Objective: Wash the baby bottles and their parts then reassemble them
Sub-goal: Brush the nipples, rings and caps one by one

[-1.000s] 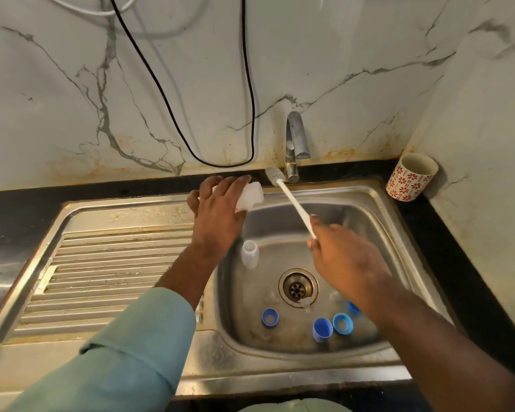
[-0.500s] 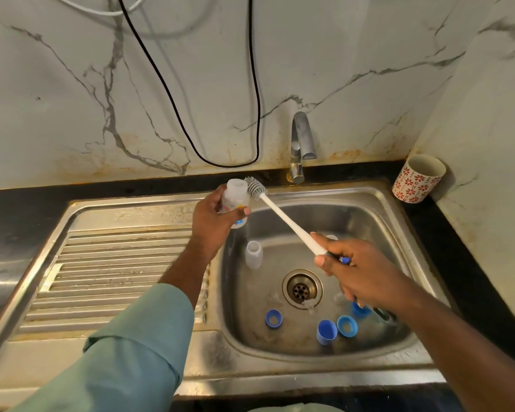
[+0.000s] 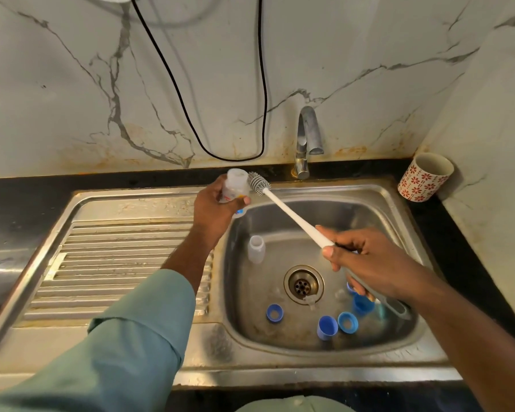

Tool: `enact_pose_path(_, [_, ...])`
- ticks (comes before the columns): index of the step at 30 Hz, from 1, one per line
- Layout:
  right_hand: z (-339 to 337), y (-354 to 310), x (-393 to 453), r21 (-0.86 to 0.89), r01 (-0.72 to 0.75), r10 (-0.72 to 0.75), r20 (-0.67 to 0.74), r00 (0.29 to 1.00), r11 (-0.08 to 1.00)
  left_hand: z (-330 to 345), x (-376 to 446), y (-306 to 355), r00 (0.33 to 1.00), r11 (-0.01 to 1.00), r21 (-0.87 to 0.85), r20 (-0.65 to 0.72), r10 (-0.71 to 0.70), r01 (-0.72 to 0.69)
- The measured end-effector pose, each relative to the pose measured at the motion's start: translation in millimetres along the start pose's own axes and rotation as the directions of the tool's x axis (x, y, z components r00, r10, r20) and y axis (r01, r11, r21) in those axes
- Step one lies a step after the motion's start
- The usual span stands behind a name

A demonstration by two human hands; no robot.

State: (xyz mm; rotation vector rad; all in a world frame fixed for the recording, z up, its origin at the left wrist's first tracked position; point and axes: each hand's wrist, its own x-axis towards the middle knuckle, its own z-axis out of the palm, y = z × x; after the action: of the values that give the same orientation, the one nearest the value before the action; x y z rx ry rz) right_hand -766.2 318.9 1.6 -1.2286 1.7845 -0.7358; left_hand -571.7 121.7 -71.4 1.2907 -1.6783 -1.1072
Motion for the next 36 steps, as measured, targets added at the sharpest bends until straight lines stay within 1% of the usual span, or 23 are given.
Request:
enact_pose_path(1, [0.5, -1.8, 0.6, 0.002, 0.002, -0.002, -0.002, 1.000, 1.000, 0.5, 0.0, 0.7, 1.000, 1.000, -0.009, 0.000, 0.011, -0.011])
enact_pose_path(4, [1.3, -4.3, 2.8, 0.031, -0.004, 0.005, -0.022, 1.000, 1.000, 4.8, -0.9, 1.1, 0.998, 1.000, 0.015, 0.055, 0.012, -0.013])
enact_pose_path(7, [1.3, -7.2, 1.3, 0.021, 0.011, -0.011, -0.007, 1.000, 1.000, 1.1, 4.9, -1.3, 0.999, 0.997, -0.066, -0.016, -0.030, 0.029])
enact_pose_path(8, [2.0, -6.8, 0.7, 0.019, 0.009, -0.008, -0.013, 1.000, 1.000, 1.7, 4.8, -1.2, 1.000, 0.998, -0.064, -0.006, -0.026, 0.025])
enact_pose_path(11, [1.4, -3.3, 4.0, 0.053, -0.001, 0.004, -0.040, 0.999, 0.999, 10.5, -0.4, -2.4, 0.996, 1.000, 0.019, 0.090, -0.024, 0.022])
enact_pose_path(12, [0.4, -2.7, 4.4, 0.050, 0.001, 0.001, -0.036, 0.999, 0.999, 11.0, -0.9, -4.4, 0.996, 0.999, -0.010, 0.073, -0.045, 0.046])
enact_pose_path(14, [0.1, -2.3, 2.0, 0.017, 0.011, -0.011, -0.001, 1.000, 1.000, 7.9, -1.6, -7.5, 0.995, 0.982, -0.160, -0.005, -0.097, 0.095])
enact_pose_path(15, [1.4, -2.1, 1.4, 0.013, 0.018, -0.018, 0.010, 1.000, 1.000, 6.1, -3.2, -6.2, 0.993, 0.972, -0.206, -0.014, -0.116, 0.110])
enact_pose_path(17, [5.0, -0.9, 3.7, 0.033, 0.017, -0.017, -0.010, 1.000, 0.999, 7.8, -7.5, -4.6, 0.988, 0.955, -0.253, 0.045, -0.150, 0.157])
enact_pose_path(19, [7.6, 1.0, 4.9, 0.036, 0.015, -0.014, -0.014, 1.000, 0.999, 9.0, -8.8, -4.5, 0.970, 0.895, -0.378, 0.049, -0.238, 0.239])
enact_pose_path(21, [10.3, 5.1, 1.0, -0.017, 0.035, -0.034, 0.035, 0.999, 0.999, 3.8, -6.8, -1.0, 0.929, 0.782, -0.541, -0.001, -0.369, 0.310])
enact_pose_path(22, [14.0, 6.5, -2.6, -0.047, 0.045, -0.042, 0.064, 0.997, 0.998, 1.7, -6.4, -0.5, 0.911, 0.736, -0.590, -0.003, -0.412, 0.331])
enact_pose_path(23, [19.2, 9.1, -3.7, -0.064, 0.055, -0.051, 0.072, 0.996, 0.996, 2.2, -7.1, 0.5, 0.905, 0.713, -0.613, 0.010, -0.424, 0.341])
enact_pose_path(24, [24.2, 11.8, -1.9, -0.070, 0.067, -0.064, 0.043, 0.997, 0.995, 5.4, -9.8, 2.3, 0.907, 0.708, -0.611, 0.040, -0.419, 0.354])
enact_pose_path(26, [31.3, 19.3, 6.6, -0.081, 0.103, -0.108, -0.061, 0.992, 0.991, 15.3, -15.3, 5.5, 0.901, 0.698, -0.599, 0.097, -0.422, 0.392])
enact_pose_path(28, [37.2, 26.4, 9.4, -0.154, 0.173, -0.188, -0.086, 0.978, 0.973, 16.9, -12.7, 12.0, 0.875, 0.635, -0.662, 0.068, -0.479, 0.399])
enact_pose_path(29, [40.2, 32.1, 8.7, -0.201, 0.201, -0.218, -0.066, 0.974, 0.959, 13.7, -9.4, 13.0, 0.854, 0.585, -0.717, 0.028, -0.519, 0.379])
enact_pose_path(30, [43.1, 36.7, 6.6, -0.246, 0.226, -0.241, -0.034, 0.970, 0.943, 11.8, -5.5, 10.8, 0.837, 0.564, -0.744, -0.010, -0.547, 0.360])
enact_pose_path(31, [46.3, 39.4, 5.3, -0.276, 0.241, -0.253, -0.008, 0.967, 0.930, 11.7, -3.5, 9.1, 0.833, 0.575, -0.738, -0.030, -0.552, 0.354])
enact_pose_path(32, [48.5, 39.1, 6.2, -0.274, 0.250, -0.264, -0.014, 0.964, 0.929, 13.2, -5.9, 10.1, 0.844, 0.604, -0.706, -0.018, -0.537, 0.369])
enact_pose_path(34, [49.4, 36.7, 18.1, -0.246, 0.251, -0.279, -0.086, 0.956, 0.936, 22.8, -11.0, 9.3, 0.873, 0.648, -0.650, 0.050, -0.485, 0.397])
enact_pose_path(35, [49.5, 34.7, 23.5, -0.254, 0.250, -0.284, -0.106, 0.953, 0.934, 25.8, -11.8, 10.7, 0.875, 0.648, -0.649, 0.056, -0.481, 0.398])
enact_pose_path(36, [49.8, 33.7, 26.4, -0.277, 0.252, -0.290, -0.103, 0.952, 0.927, 24.7, -8.9, 13.0, 0.869, 0.639, -0.663, 0.033, -0.494, 0.389])
